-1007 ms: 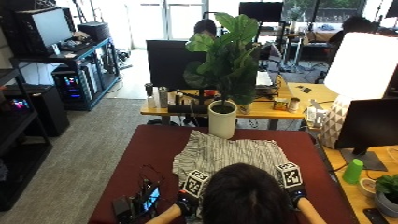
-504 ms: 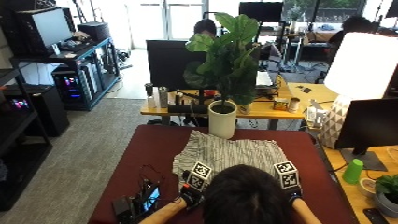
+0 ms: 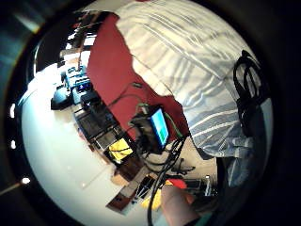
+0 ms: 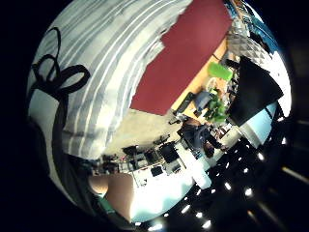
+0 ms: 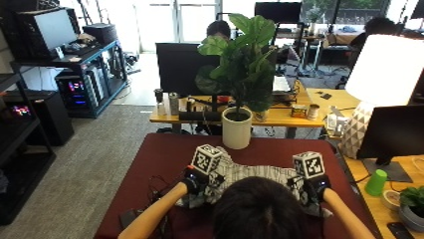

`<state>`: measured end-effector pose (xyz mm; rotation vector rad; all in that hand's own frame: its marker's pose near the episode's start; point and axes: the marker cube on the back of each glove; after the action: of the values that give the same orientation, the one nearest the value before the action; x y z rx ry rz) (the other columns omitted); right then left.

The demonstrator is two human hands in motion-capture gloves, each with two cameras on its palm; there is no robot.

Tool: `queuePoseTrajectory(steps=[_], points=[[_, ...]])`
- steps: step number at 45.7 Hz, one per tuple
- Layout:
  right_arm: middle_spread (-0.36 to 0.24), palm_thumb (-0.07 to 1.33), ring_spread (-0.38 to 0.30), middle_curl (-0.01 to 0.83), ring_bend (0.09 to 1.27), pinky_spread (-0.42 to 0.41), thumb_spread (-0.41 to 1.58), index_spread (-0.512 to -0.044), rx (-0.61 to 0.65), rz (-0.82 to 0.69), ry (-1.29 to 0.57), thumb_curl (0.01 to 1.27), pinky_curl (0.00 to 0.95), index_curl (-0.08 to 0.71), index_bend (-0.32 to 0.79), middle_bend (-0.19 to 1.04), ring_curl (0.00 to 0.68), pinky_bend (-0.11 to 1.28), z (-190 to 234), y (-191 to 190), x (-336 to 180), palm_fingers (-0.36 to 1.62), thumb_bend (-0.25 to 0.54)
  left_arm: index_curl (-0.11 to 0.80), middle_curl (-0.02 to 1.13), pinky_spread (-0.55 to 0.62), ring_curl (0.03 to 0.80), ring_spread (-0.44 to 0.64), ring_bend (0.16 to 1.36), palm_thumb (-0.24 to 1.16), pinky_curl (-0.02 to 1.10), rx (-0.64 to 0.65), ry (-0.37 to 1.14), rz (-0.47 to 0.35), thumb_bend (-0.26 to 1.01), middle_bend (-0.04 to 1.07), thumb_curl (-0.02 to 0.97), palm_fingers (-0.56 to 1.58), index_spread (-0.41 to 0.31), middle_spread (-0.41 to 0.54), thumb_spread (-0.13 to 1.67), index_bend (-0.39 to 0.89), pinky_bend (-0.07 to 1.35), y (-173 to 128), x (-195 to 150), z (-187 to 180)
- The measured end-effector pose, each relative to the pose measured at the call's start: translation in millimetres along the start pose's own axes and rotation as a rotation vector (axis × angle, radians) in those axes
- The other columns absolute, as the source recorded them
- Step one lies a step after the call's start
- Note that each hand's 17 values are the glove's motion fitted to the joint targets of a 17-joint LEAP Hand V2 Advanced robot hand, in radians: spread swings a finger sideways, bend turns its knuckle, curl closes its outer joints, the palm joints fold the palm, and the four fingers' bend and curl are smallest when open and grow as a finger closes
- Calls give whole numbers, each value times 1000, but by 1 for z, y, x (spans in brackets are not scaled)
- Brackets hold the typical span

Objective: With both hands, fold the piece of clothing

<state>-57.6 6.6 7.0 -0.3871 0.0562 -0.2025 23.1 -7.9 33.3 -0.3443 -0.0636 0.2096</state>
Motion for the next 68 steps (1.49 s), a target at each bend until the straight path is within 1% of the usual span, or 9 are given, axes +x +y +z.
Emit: queuePoseTrajectory(steps=[12,24,30,35,39,48,53,59,68], points=[[-235,1004,-256,492,601,-312,409,-287,239,328,9,667,408,419,183,342,447,542,-94,-114,68,1306,-30,429,543,-358,450,-362,694,862,435,38,8,-394,50,502,706,1223,-296,-314,693,284,483,-98,-51,-79],[-238,996,-247,502,601,-312,357,-287,310,421,5,702,411,449,187,350,453,530,-56,-200,58,1303,-32,473,566,-346,468,-356,672,864,440,-153,8,-502,10,468,758,1179,-293,-311,741,255,425,-195,-63,-3],[-238,994,-247,506,600,-308,340,-287,440,464,6,716,414,459,185,351,455,528,-43,-215,57,1301,-31,485,574,-339,470,-352,657,815,437,-126,-25,-616,-12,453,747,1168,-290,-311,880,223,382,-203,-70,14],[-232,994,-243,504,591,-303,376,-287,693,532,115,722,415,456,158,338,454,533,-60,-208,65,1235,-29,480,575,-336,467,-347,628,761,435,10,30,-578,-26,436,721,1126,-282,-315,973,162,359,-205,-77,-5],[-230,1004,-245,488,589,-292,585,-286,765,571,138,704,420,418,80,279,451,567,-81,-177,72,1116,-6,450,555,-281,463,-312,553,589,451,195,95,-667,-77,299,623,792,-230,-273,1095,100,375,-186,-90,-40],[-206,925,-219,480,564,-219,945,-302,532,555,-15,625,418,322,32,255,446,555,-91,-120,75,956,-28,414,451,-105,415,-170,504,382,424,424,142,-635,-49,121,471,532,-148,-150,1147,131,355,-143,-84,-84],[-154,715,-159,469,515,-67,1083,-331,406,531,-116,531,436,278,12,207,450,573,-82,-104,73,591,-75,408,405,-45,407,-108,511,313,423,433,155,-587,-46,93,415,453,-130,-83,1158,159,378,-132,-74,-79],[-104,604,-79,438,476,64,1158,-355,189,565,-277,457,422,207,19,169,411,657,-44,-97,71,444,-51,413,361,72,404,-24,516,222,415,272,234,-466,-48,100,362,345,-116,-18,1147,180,357,-126,-43,-34],[-1,504,80,375,468,206,1186,-350,-7,542,-463,388,434,154,55,134,378,835,16,-119,58,233,-35,392,290,328,386,161,522,91,400,21,239,-492,-52,87,308,111,-97,106,1100,133,409,-145,-32,43]])
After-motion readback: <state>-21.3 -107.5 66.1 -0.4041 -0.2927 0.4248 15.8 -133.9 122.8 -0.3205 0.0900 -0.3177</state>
